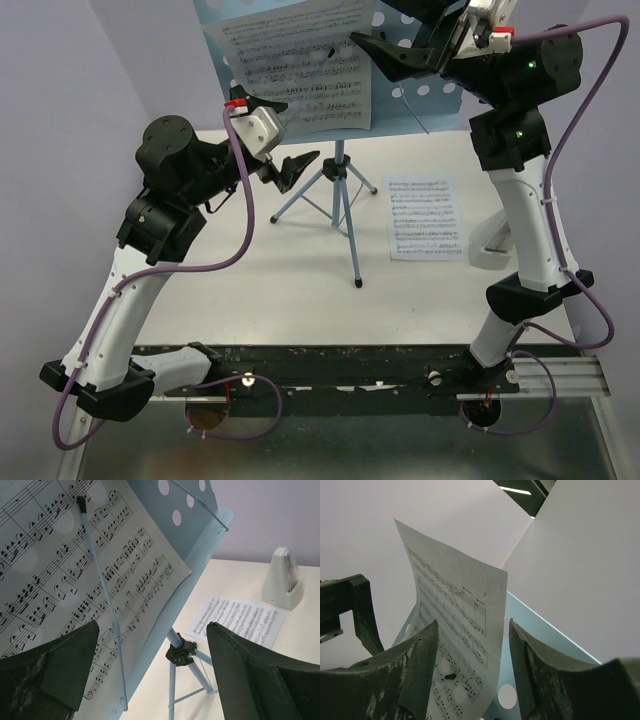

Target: Pack up the instrument practice props

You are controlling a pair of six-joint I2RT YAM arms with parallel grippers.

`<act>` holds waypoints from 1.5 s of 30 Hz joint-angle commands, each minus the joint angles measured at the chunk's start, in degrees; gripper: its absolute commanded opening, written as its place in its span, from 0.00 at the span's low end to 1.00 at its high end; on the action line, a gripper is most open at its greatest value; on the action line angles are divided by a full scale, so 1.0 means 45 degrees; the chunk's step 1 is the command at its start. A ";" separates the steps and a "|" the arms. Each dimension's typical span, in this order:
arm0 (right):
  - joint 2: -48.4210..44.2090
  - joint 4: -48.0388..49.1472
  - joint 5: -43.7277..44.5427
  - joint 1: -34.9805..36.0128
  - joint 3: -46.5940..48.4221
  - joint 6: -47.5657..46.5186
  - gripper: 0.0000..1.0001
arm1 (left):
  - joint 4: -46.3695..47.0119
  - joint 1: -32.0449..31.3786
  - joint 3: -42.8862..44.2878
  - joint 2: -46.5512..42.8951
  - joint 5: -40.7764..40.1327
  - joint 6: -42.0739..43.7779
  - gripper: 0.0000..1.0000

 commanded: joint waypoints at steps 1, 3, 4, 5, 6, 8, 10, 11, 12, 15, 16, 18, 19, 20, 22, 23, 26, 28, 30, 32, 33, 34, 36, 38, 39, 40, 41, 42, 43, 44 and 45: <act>-0.0011 0.0157 0.0062 0.0318 0.0138 -0.0788 0.61 | 0.0296 0.0055 0.0021 -0.0221 -0.0436 0.0124 0.99; -0.0011 0.0099 0.0061 0.0396 0.0157 -0.0964 0.56 | 0.0335 0.0055 0.0157 -0.0163 -0.0495 0.0183 0.99; -0.0011 0.0118 0.0062 0.0435 0.0138 -0.1023 0.54 | 0.0335 0.0055 0.0216 -0.0124 -0.0553 0.0242 0.99; -0.0011 0.0118 0.0081 0.0513 0.0138 -0.1062 0.51 | 0.0373 0.0055 0.0275 -0.0124 -0.0592 0.0242 0.99; -0.0031 0.0098 0.0081 0.0552 0.0118 -0.1120 0.49 | 0.0393 0.0094 0.0314 -0.0085 -0.0612 0.0242 0.99; -0.0070 0.0040 0.0159 0.0669 0.0021 -0.1335 0.45 | 0.0452 0.0075 0.0412 -0.0046 -0.0632 0.0281 0.99; -0.0109 0.0020 0.0295 0.0786 -0.0174 -0.1491 0.43 | 0.0471 0.0075 0.0509 0.0032 -0.0612 0.0592 0.99; -0.0109 0.0001 0.0335 0.0826 -0.0194 -0.1569 0.43 | 0.0491 0.0094 0.0548 0.0071 -0.0670 0.0787 0.99; -0.0128 -0.0038 0.0393 0.0884 -0.0233 -0.1705 0.43 | 0.0588 0.0094 0.0568 0.0130 -0.0806 0.0944 0.99; -0.0090 -0.0058 0.0569 0.0963 -0.0233 -0.1902 0.33 | 0.0666 0.0211 0.0724 0.0383 -0.0847 0.1083 0.99; -0.0089 -0.0058 0.0608 0.0982 -0.0233 -0.1902 0.28 | 0.0744 0.0231 0.0725 0.0462 -0.0769 0.1063 0.99; -0.0109 -0.0058 0.0706 0.0982 -0.0233 -0.1922 0.22 | 0.0842 0.0270 0.0744 0.0559 -0.0594 0.0868 0.99; -0.0109 -0.0058 0.0726 0.1002 -0.0233 -0.1922 0.20 | 0.0862 0.0290 0.0783 0.0657 -0.0438 0.0751 0.99; -0.0109 -0.0058 0.0726 0.1021 -0.0233 -0.1960 0.19 | 0.0823 0.0309 0.0841 0.0735 -0.0340 0.0634 0.99; -0.0089 -0.0019 0.0726 0.1021 -0.0214 -0.1961 0.16 | 0.0881 0.0329 0.0881 0.0891 -0.0203 0.0536 0.99; -0.0070 0.0000 0.0745 0.1041 -0.0214 -0.1961 0.15 | 0.0959 0.0329 0.0900 0.0969 -0.0163 0.0419 0.98; -0.0109 0.0001 0.0823 0.1060 -0.0272 -0.1980 0.13 | 0.0940 0.0309 0.1153 0.1223 -0.0085 0.0087 0.93; -0.0167 0.0001 0.0843 0.1060 -0.0370 -0.1980 0.12 | 0.1056 0.0309 0.1271 0.1341 -0.0221 -0.0089 0.89; -0.0207 0.0001 0.0843 0.1080 -0.0506 -0.1961 0.11 | 0.1213 0.0329 0.1271 0.1399 -0.0494 -0.0265 0.86; -0.0245 0.0001 0.0843 0.1100 -0.0585 -0.1961 0.10 | 0.1253 0.0329 0.1349 0.1517 -0.0593 -0.0499 0.84; -0.0246 0.0001 0.0862 0.1119 -0.0585 -0.1961 0.10 | 0.1253 0.0348 0.1388 0.1594 -0.0554 -0.0597 0.84; -0.0226 -0.0019 0.0901 0.1119 -0.0585 -0.1980 0.09 | 0.1272 0.0348 0.1466 0.1672 -0.0438 -0.0656 0.84; -0.0207 0.0001 0.0960 0.1139 -0.0585 -0.1961 0.07 | 0.1155 0.0368 0.1622 0.1809 -0.0106 -0.0792 0.81; -0.0226 0.0078 0.1018 0.1158 -0.0546 -0.1961 0.04 | 0.1096 0.0368 0.1720 0.1907 0.0168 -0.0929 0.77; -0.0207 0.0079 0.1038 0.1158 -0.0546 -0.1941 0.03 | 0.1077 0.0368 0.1740 0.1927 0.0285 -0.0968 0.76; -0.0207 0.0098 0.1077 0.1158 -0.0546 -0.1961 0.01 | 0.1057 0.0368 0.1779 0.1985 0.0363 -0.1007 0.75; -0.0226 0.0098 0.1097 0.1139 -0.0565 -0.1980 0.01 | 0.0999 0.0387 0.1837 0.2063 0.0442 -0.1046 0.75; -0.0226 0.0098 0.1097 0.1158 -0.0585 -0.2000 0.01 | 0.0960 0.0407 0.1896 0.2103 0.0520 -0.1124 0.73; -0.0245 0.0098 0.1116 0.1158 -0.0624 -0.2019 0.00 | 0.0960 0.0426 0.1916 0.2122 0.0637 -0.1164 0.71; -0.0246 0.0098 0.1116 0.1158 -0.0624 -0.2019 0.00 | 0.0979 0.0426 0.1935 0.2142 0.0773 -0.1183 0.66; -0.0226 0.0098 0.1116 0.1158 -0.0624 -0.2039 0.00 | 0.0979 0.0426 0.1936 0.2142 0.0852 -0.1203 0.63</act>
